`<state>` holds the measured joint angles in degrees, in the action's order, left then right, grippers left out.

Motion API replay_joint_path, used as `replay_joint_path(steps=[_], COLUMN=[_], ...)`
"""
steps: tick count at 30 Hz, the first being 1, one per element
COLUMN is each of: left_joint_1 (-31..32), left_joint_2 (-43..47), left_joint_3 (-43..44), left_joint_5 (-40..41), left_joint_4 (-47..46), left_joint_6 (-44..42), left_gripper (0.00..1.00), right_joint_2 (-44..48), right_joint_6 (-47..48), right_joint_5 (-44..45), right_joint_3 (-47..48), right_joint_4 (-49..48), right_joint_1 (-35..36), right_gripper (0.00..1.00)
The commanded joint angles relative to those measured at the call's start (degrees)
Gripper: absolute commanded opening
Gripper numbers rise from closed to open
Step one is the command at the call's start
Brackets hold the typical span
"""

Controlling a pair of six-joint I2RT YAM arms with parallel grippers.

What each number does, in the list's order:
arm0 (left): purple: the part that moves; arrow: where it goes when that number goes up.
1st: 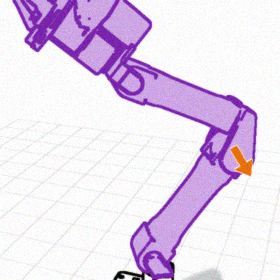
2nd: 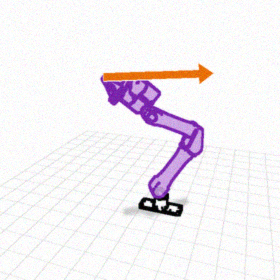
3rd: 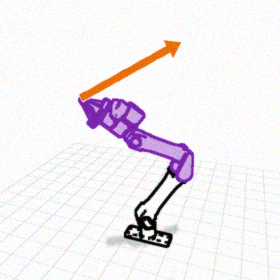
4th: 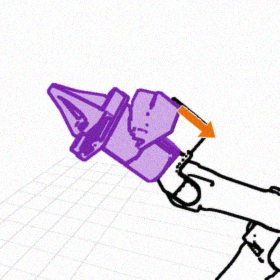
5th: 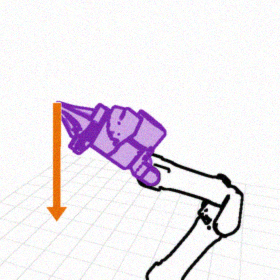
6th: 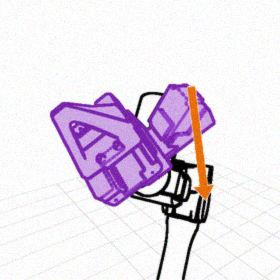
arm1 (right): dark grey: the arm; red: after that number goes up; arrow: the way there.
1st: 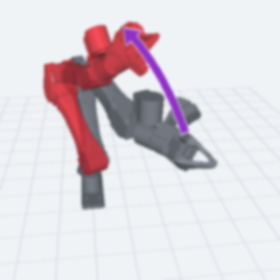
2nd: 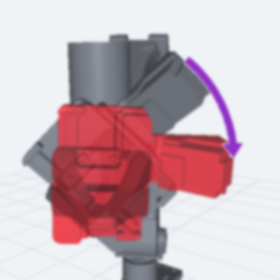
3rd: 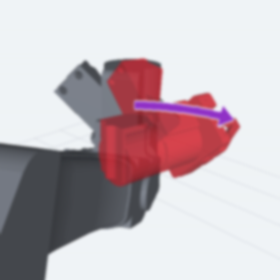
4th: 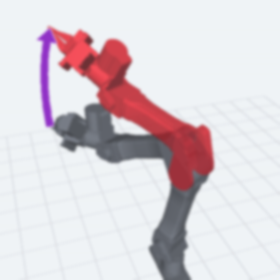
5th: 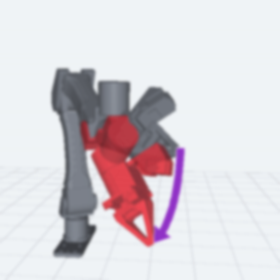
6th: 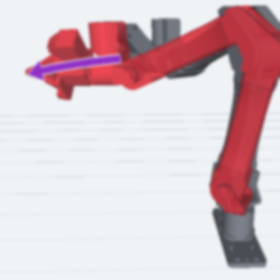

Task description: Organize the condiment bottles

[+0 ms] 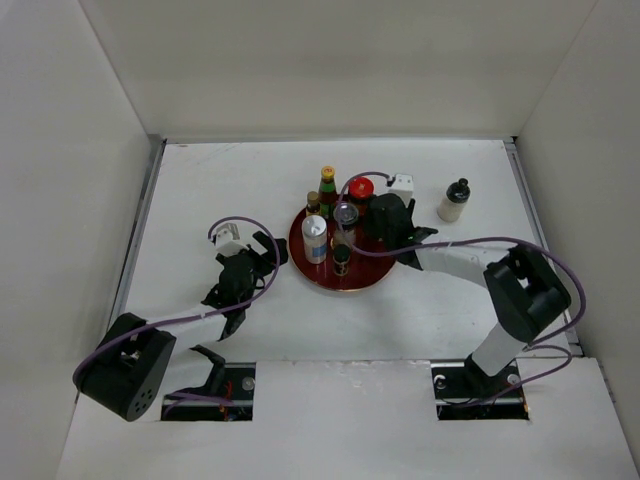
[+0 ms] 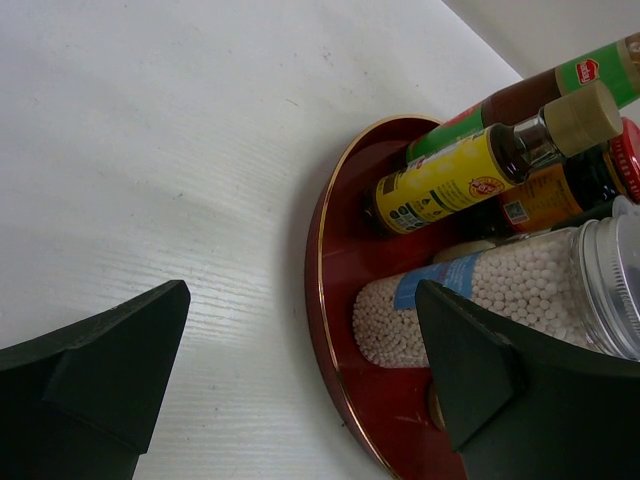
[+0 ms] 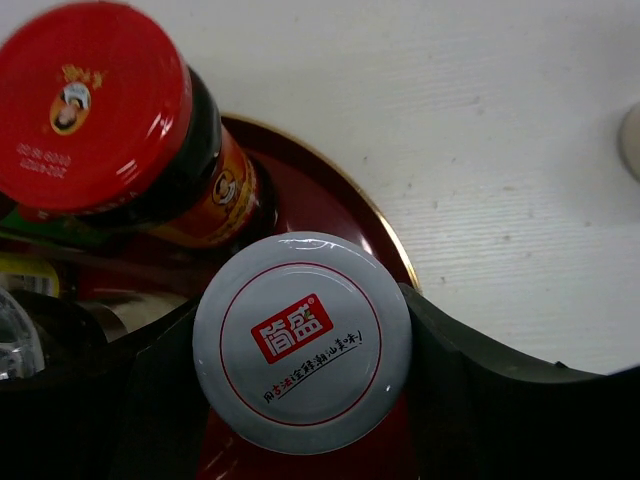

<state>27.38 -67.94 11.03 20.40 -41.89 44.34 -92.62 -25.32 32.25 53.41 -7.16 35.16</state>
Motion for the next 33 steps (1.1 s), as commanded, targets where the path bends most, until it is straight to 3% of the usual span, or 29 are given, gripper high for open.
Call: replay_joint_path(steps=[1,6,10,12,17,23,28,33], left_joint_1=[-0.4,-0.4,-0.3,-0.4,-0.4,-0.3,-0.3,-0.3], left_joint_2=[0.9,0.4,0.7,0.1,1.1,0.7,0.2,-0.1], left_joint_3=[1.5,1.6,1.5,1.7,1.5,1.6,1.8,1.9], left_joint_5=[-0.6,-0.6,-0.5,-0.6,-0.5,-0.7,-0.9,-0.8], left_joint_4=[-3.4,-3.4,-3.4,-3.4,-3.4,-3.4,-3.4,-3.4], left_joint_6=[0.4,0.4,0.4,0.4,0.5,0.5,0.5,0.5], left_gripper=[1.00,1.00,1.00,1.00,1.00,1.00,1.00,1.00], right_joint_2=[-1.4,-2.9,-0.5,2.0,11.2,16.9,10.5,3.6], right_joint_6=[0.6,1.0,1.2,1.1,0.9,1.3,3.2,3.8], right_joint_5=[0.0,1.7,2.4,1.9,2.6,4.6,-1.4,-5.8], right_joint_3=[5.0,5.1,3.7,2.8,-2.5,-6.5,-1.4,3.7], right_joint_4=[-6.7,-6.6,-5.9,-4.5,-1.7,-0.8,1.1,1.0], right_joint_1=[0.5,0.9,1.1,1.1,-2.2,-17.2,-26.5,-30.2], right_gripper=[0.56,0.67,0.90,0.95,0.98,1.00,1.00,1.00])
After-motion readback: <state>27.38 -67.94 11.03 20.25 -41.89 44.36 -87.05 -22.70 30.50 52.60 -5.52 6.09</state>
